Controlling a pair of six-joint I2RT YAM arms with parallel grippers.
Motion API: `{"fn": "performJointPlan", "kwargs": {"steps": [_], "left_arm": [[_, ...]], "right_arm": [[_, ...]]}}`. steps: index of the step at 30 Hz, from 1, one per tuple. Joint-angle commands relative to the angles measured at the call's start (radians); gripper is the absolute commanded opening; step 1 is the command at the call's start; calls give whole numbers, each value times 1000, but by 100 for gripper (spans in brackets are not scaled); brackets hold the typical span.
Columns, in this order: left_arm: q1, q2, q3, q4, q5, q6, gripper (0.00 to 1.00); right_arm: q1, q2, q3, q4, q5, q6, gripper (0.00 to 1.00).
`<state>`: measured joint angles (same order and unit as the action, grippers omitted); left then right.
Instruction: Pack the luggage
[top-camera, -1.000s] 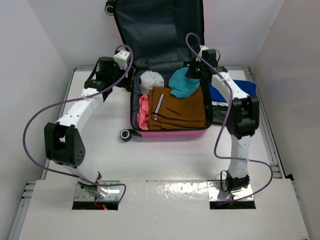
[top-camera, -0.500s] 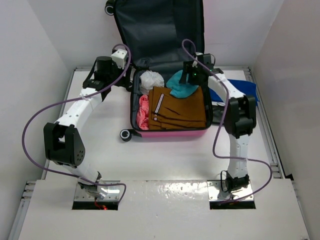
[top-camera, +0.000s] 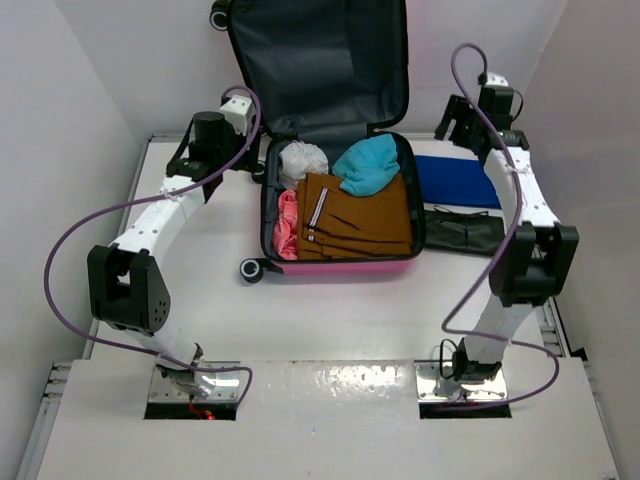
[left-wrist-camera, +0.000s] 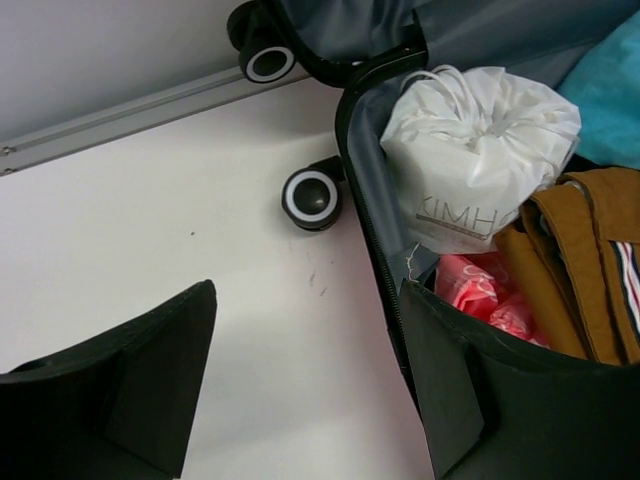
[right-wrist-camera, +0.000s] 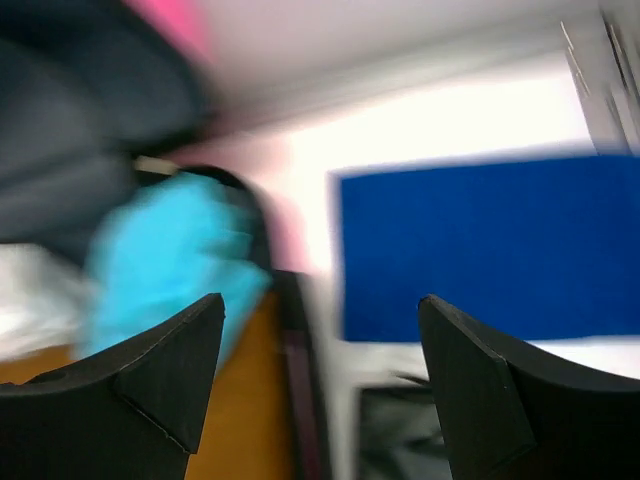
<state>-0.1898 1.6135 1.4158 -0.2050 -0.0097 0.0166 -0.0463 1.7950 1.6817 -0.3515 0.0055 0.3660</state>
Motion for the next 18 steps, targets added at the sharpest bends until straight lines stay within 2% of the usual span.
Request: {"fn": "performJointPlan", "kwargs": {"steps": [1,5,10,13,18], "left_arm": [[-7,-10,35,26,-56,-17,79],[-7,-30,35,16,-90,3,79],[-7,-30,26,-16,-134,-7,80],[-7,-6,48,-42,-171,-17,89],[-7,16,71,-85,-220,-17,89]], "right_arm": [[-53,134,-63,-69,82,10,79],[-95,225,-30,-37,87,16,79],[-121,372,111,-32,53,2,81],[-121,470,191,-92,54,-27,81],[-121,589,259,-159,42,-76,81]]}}
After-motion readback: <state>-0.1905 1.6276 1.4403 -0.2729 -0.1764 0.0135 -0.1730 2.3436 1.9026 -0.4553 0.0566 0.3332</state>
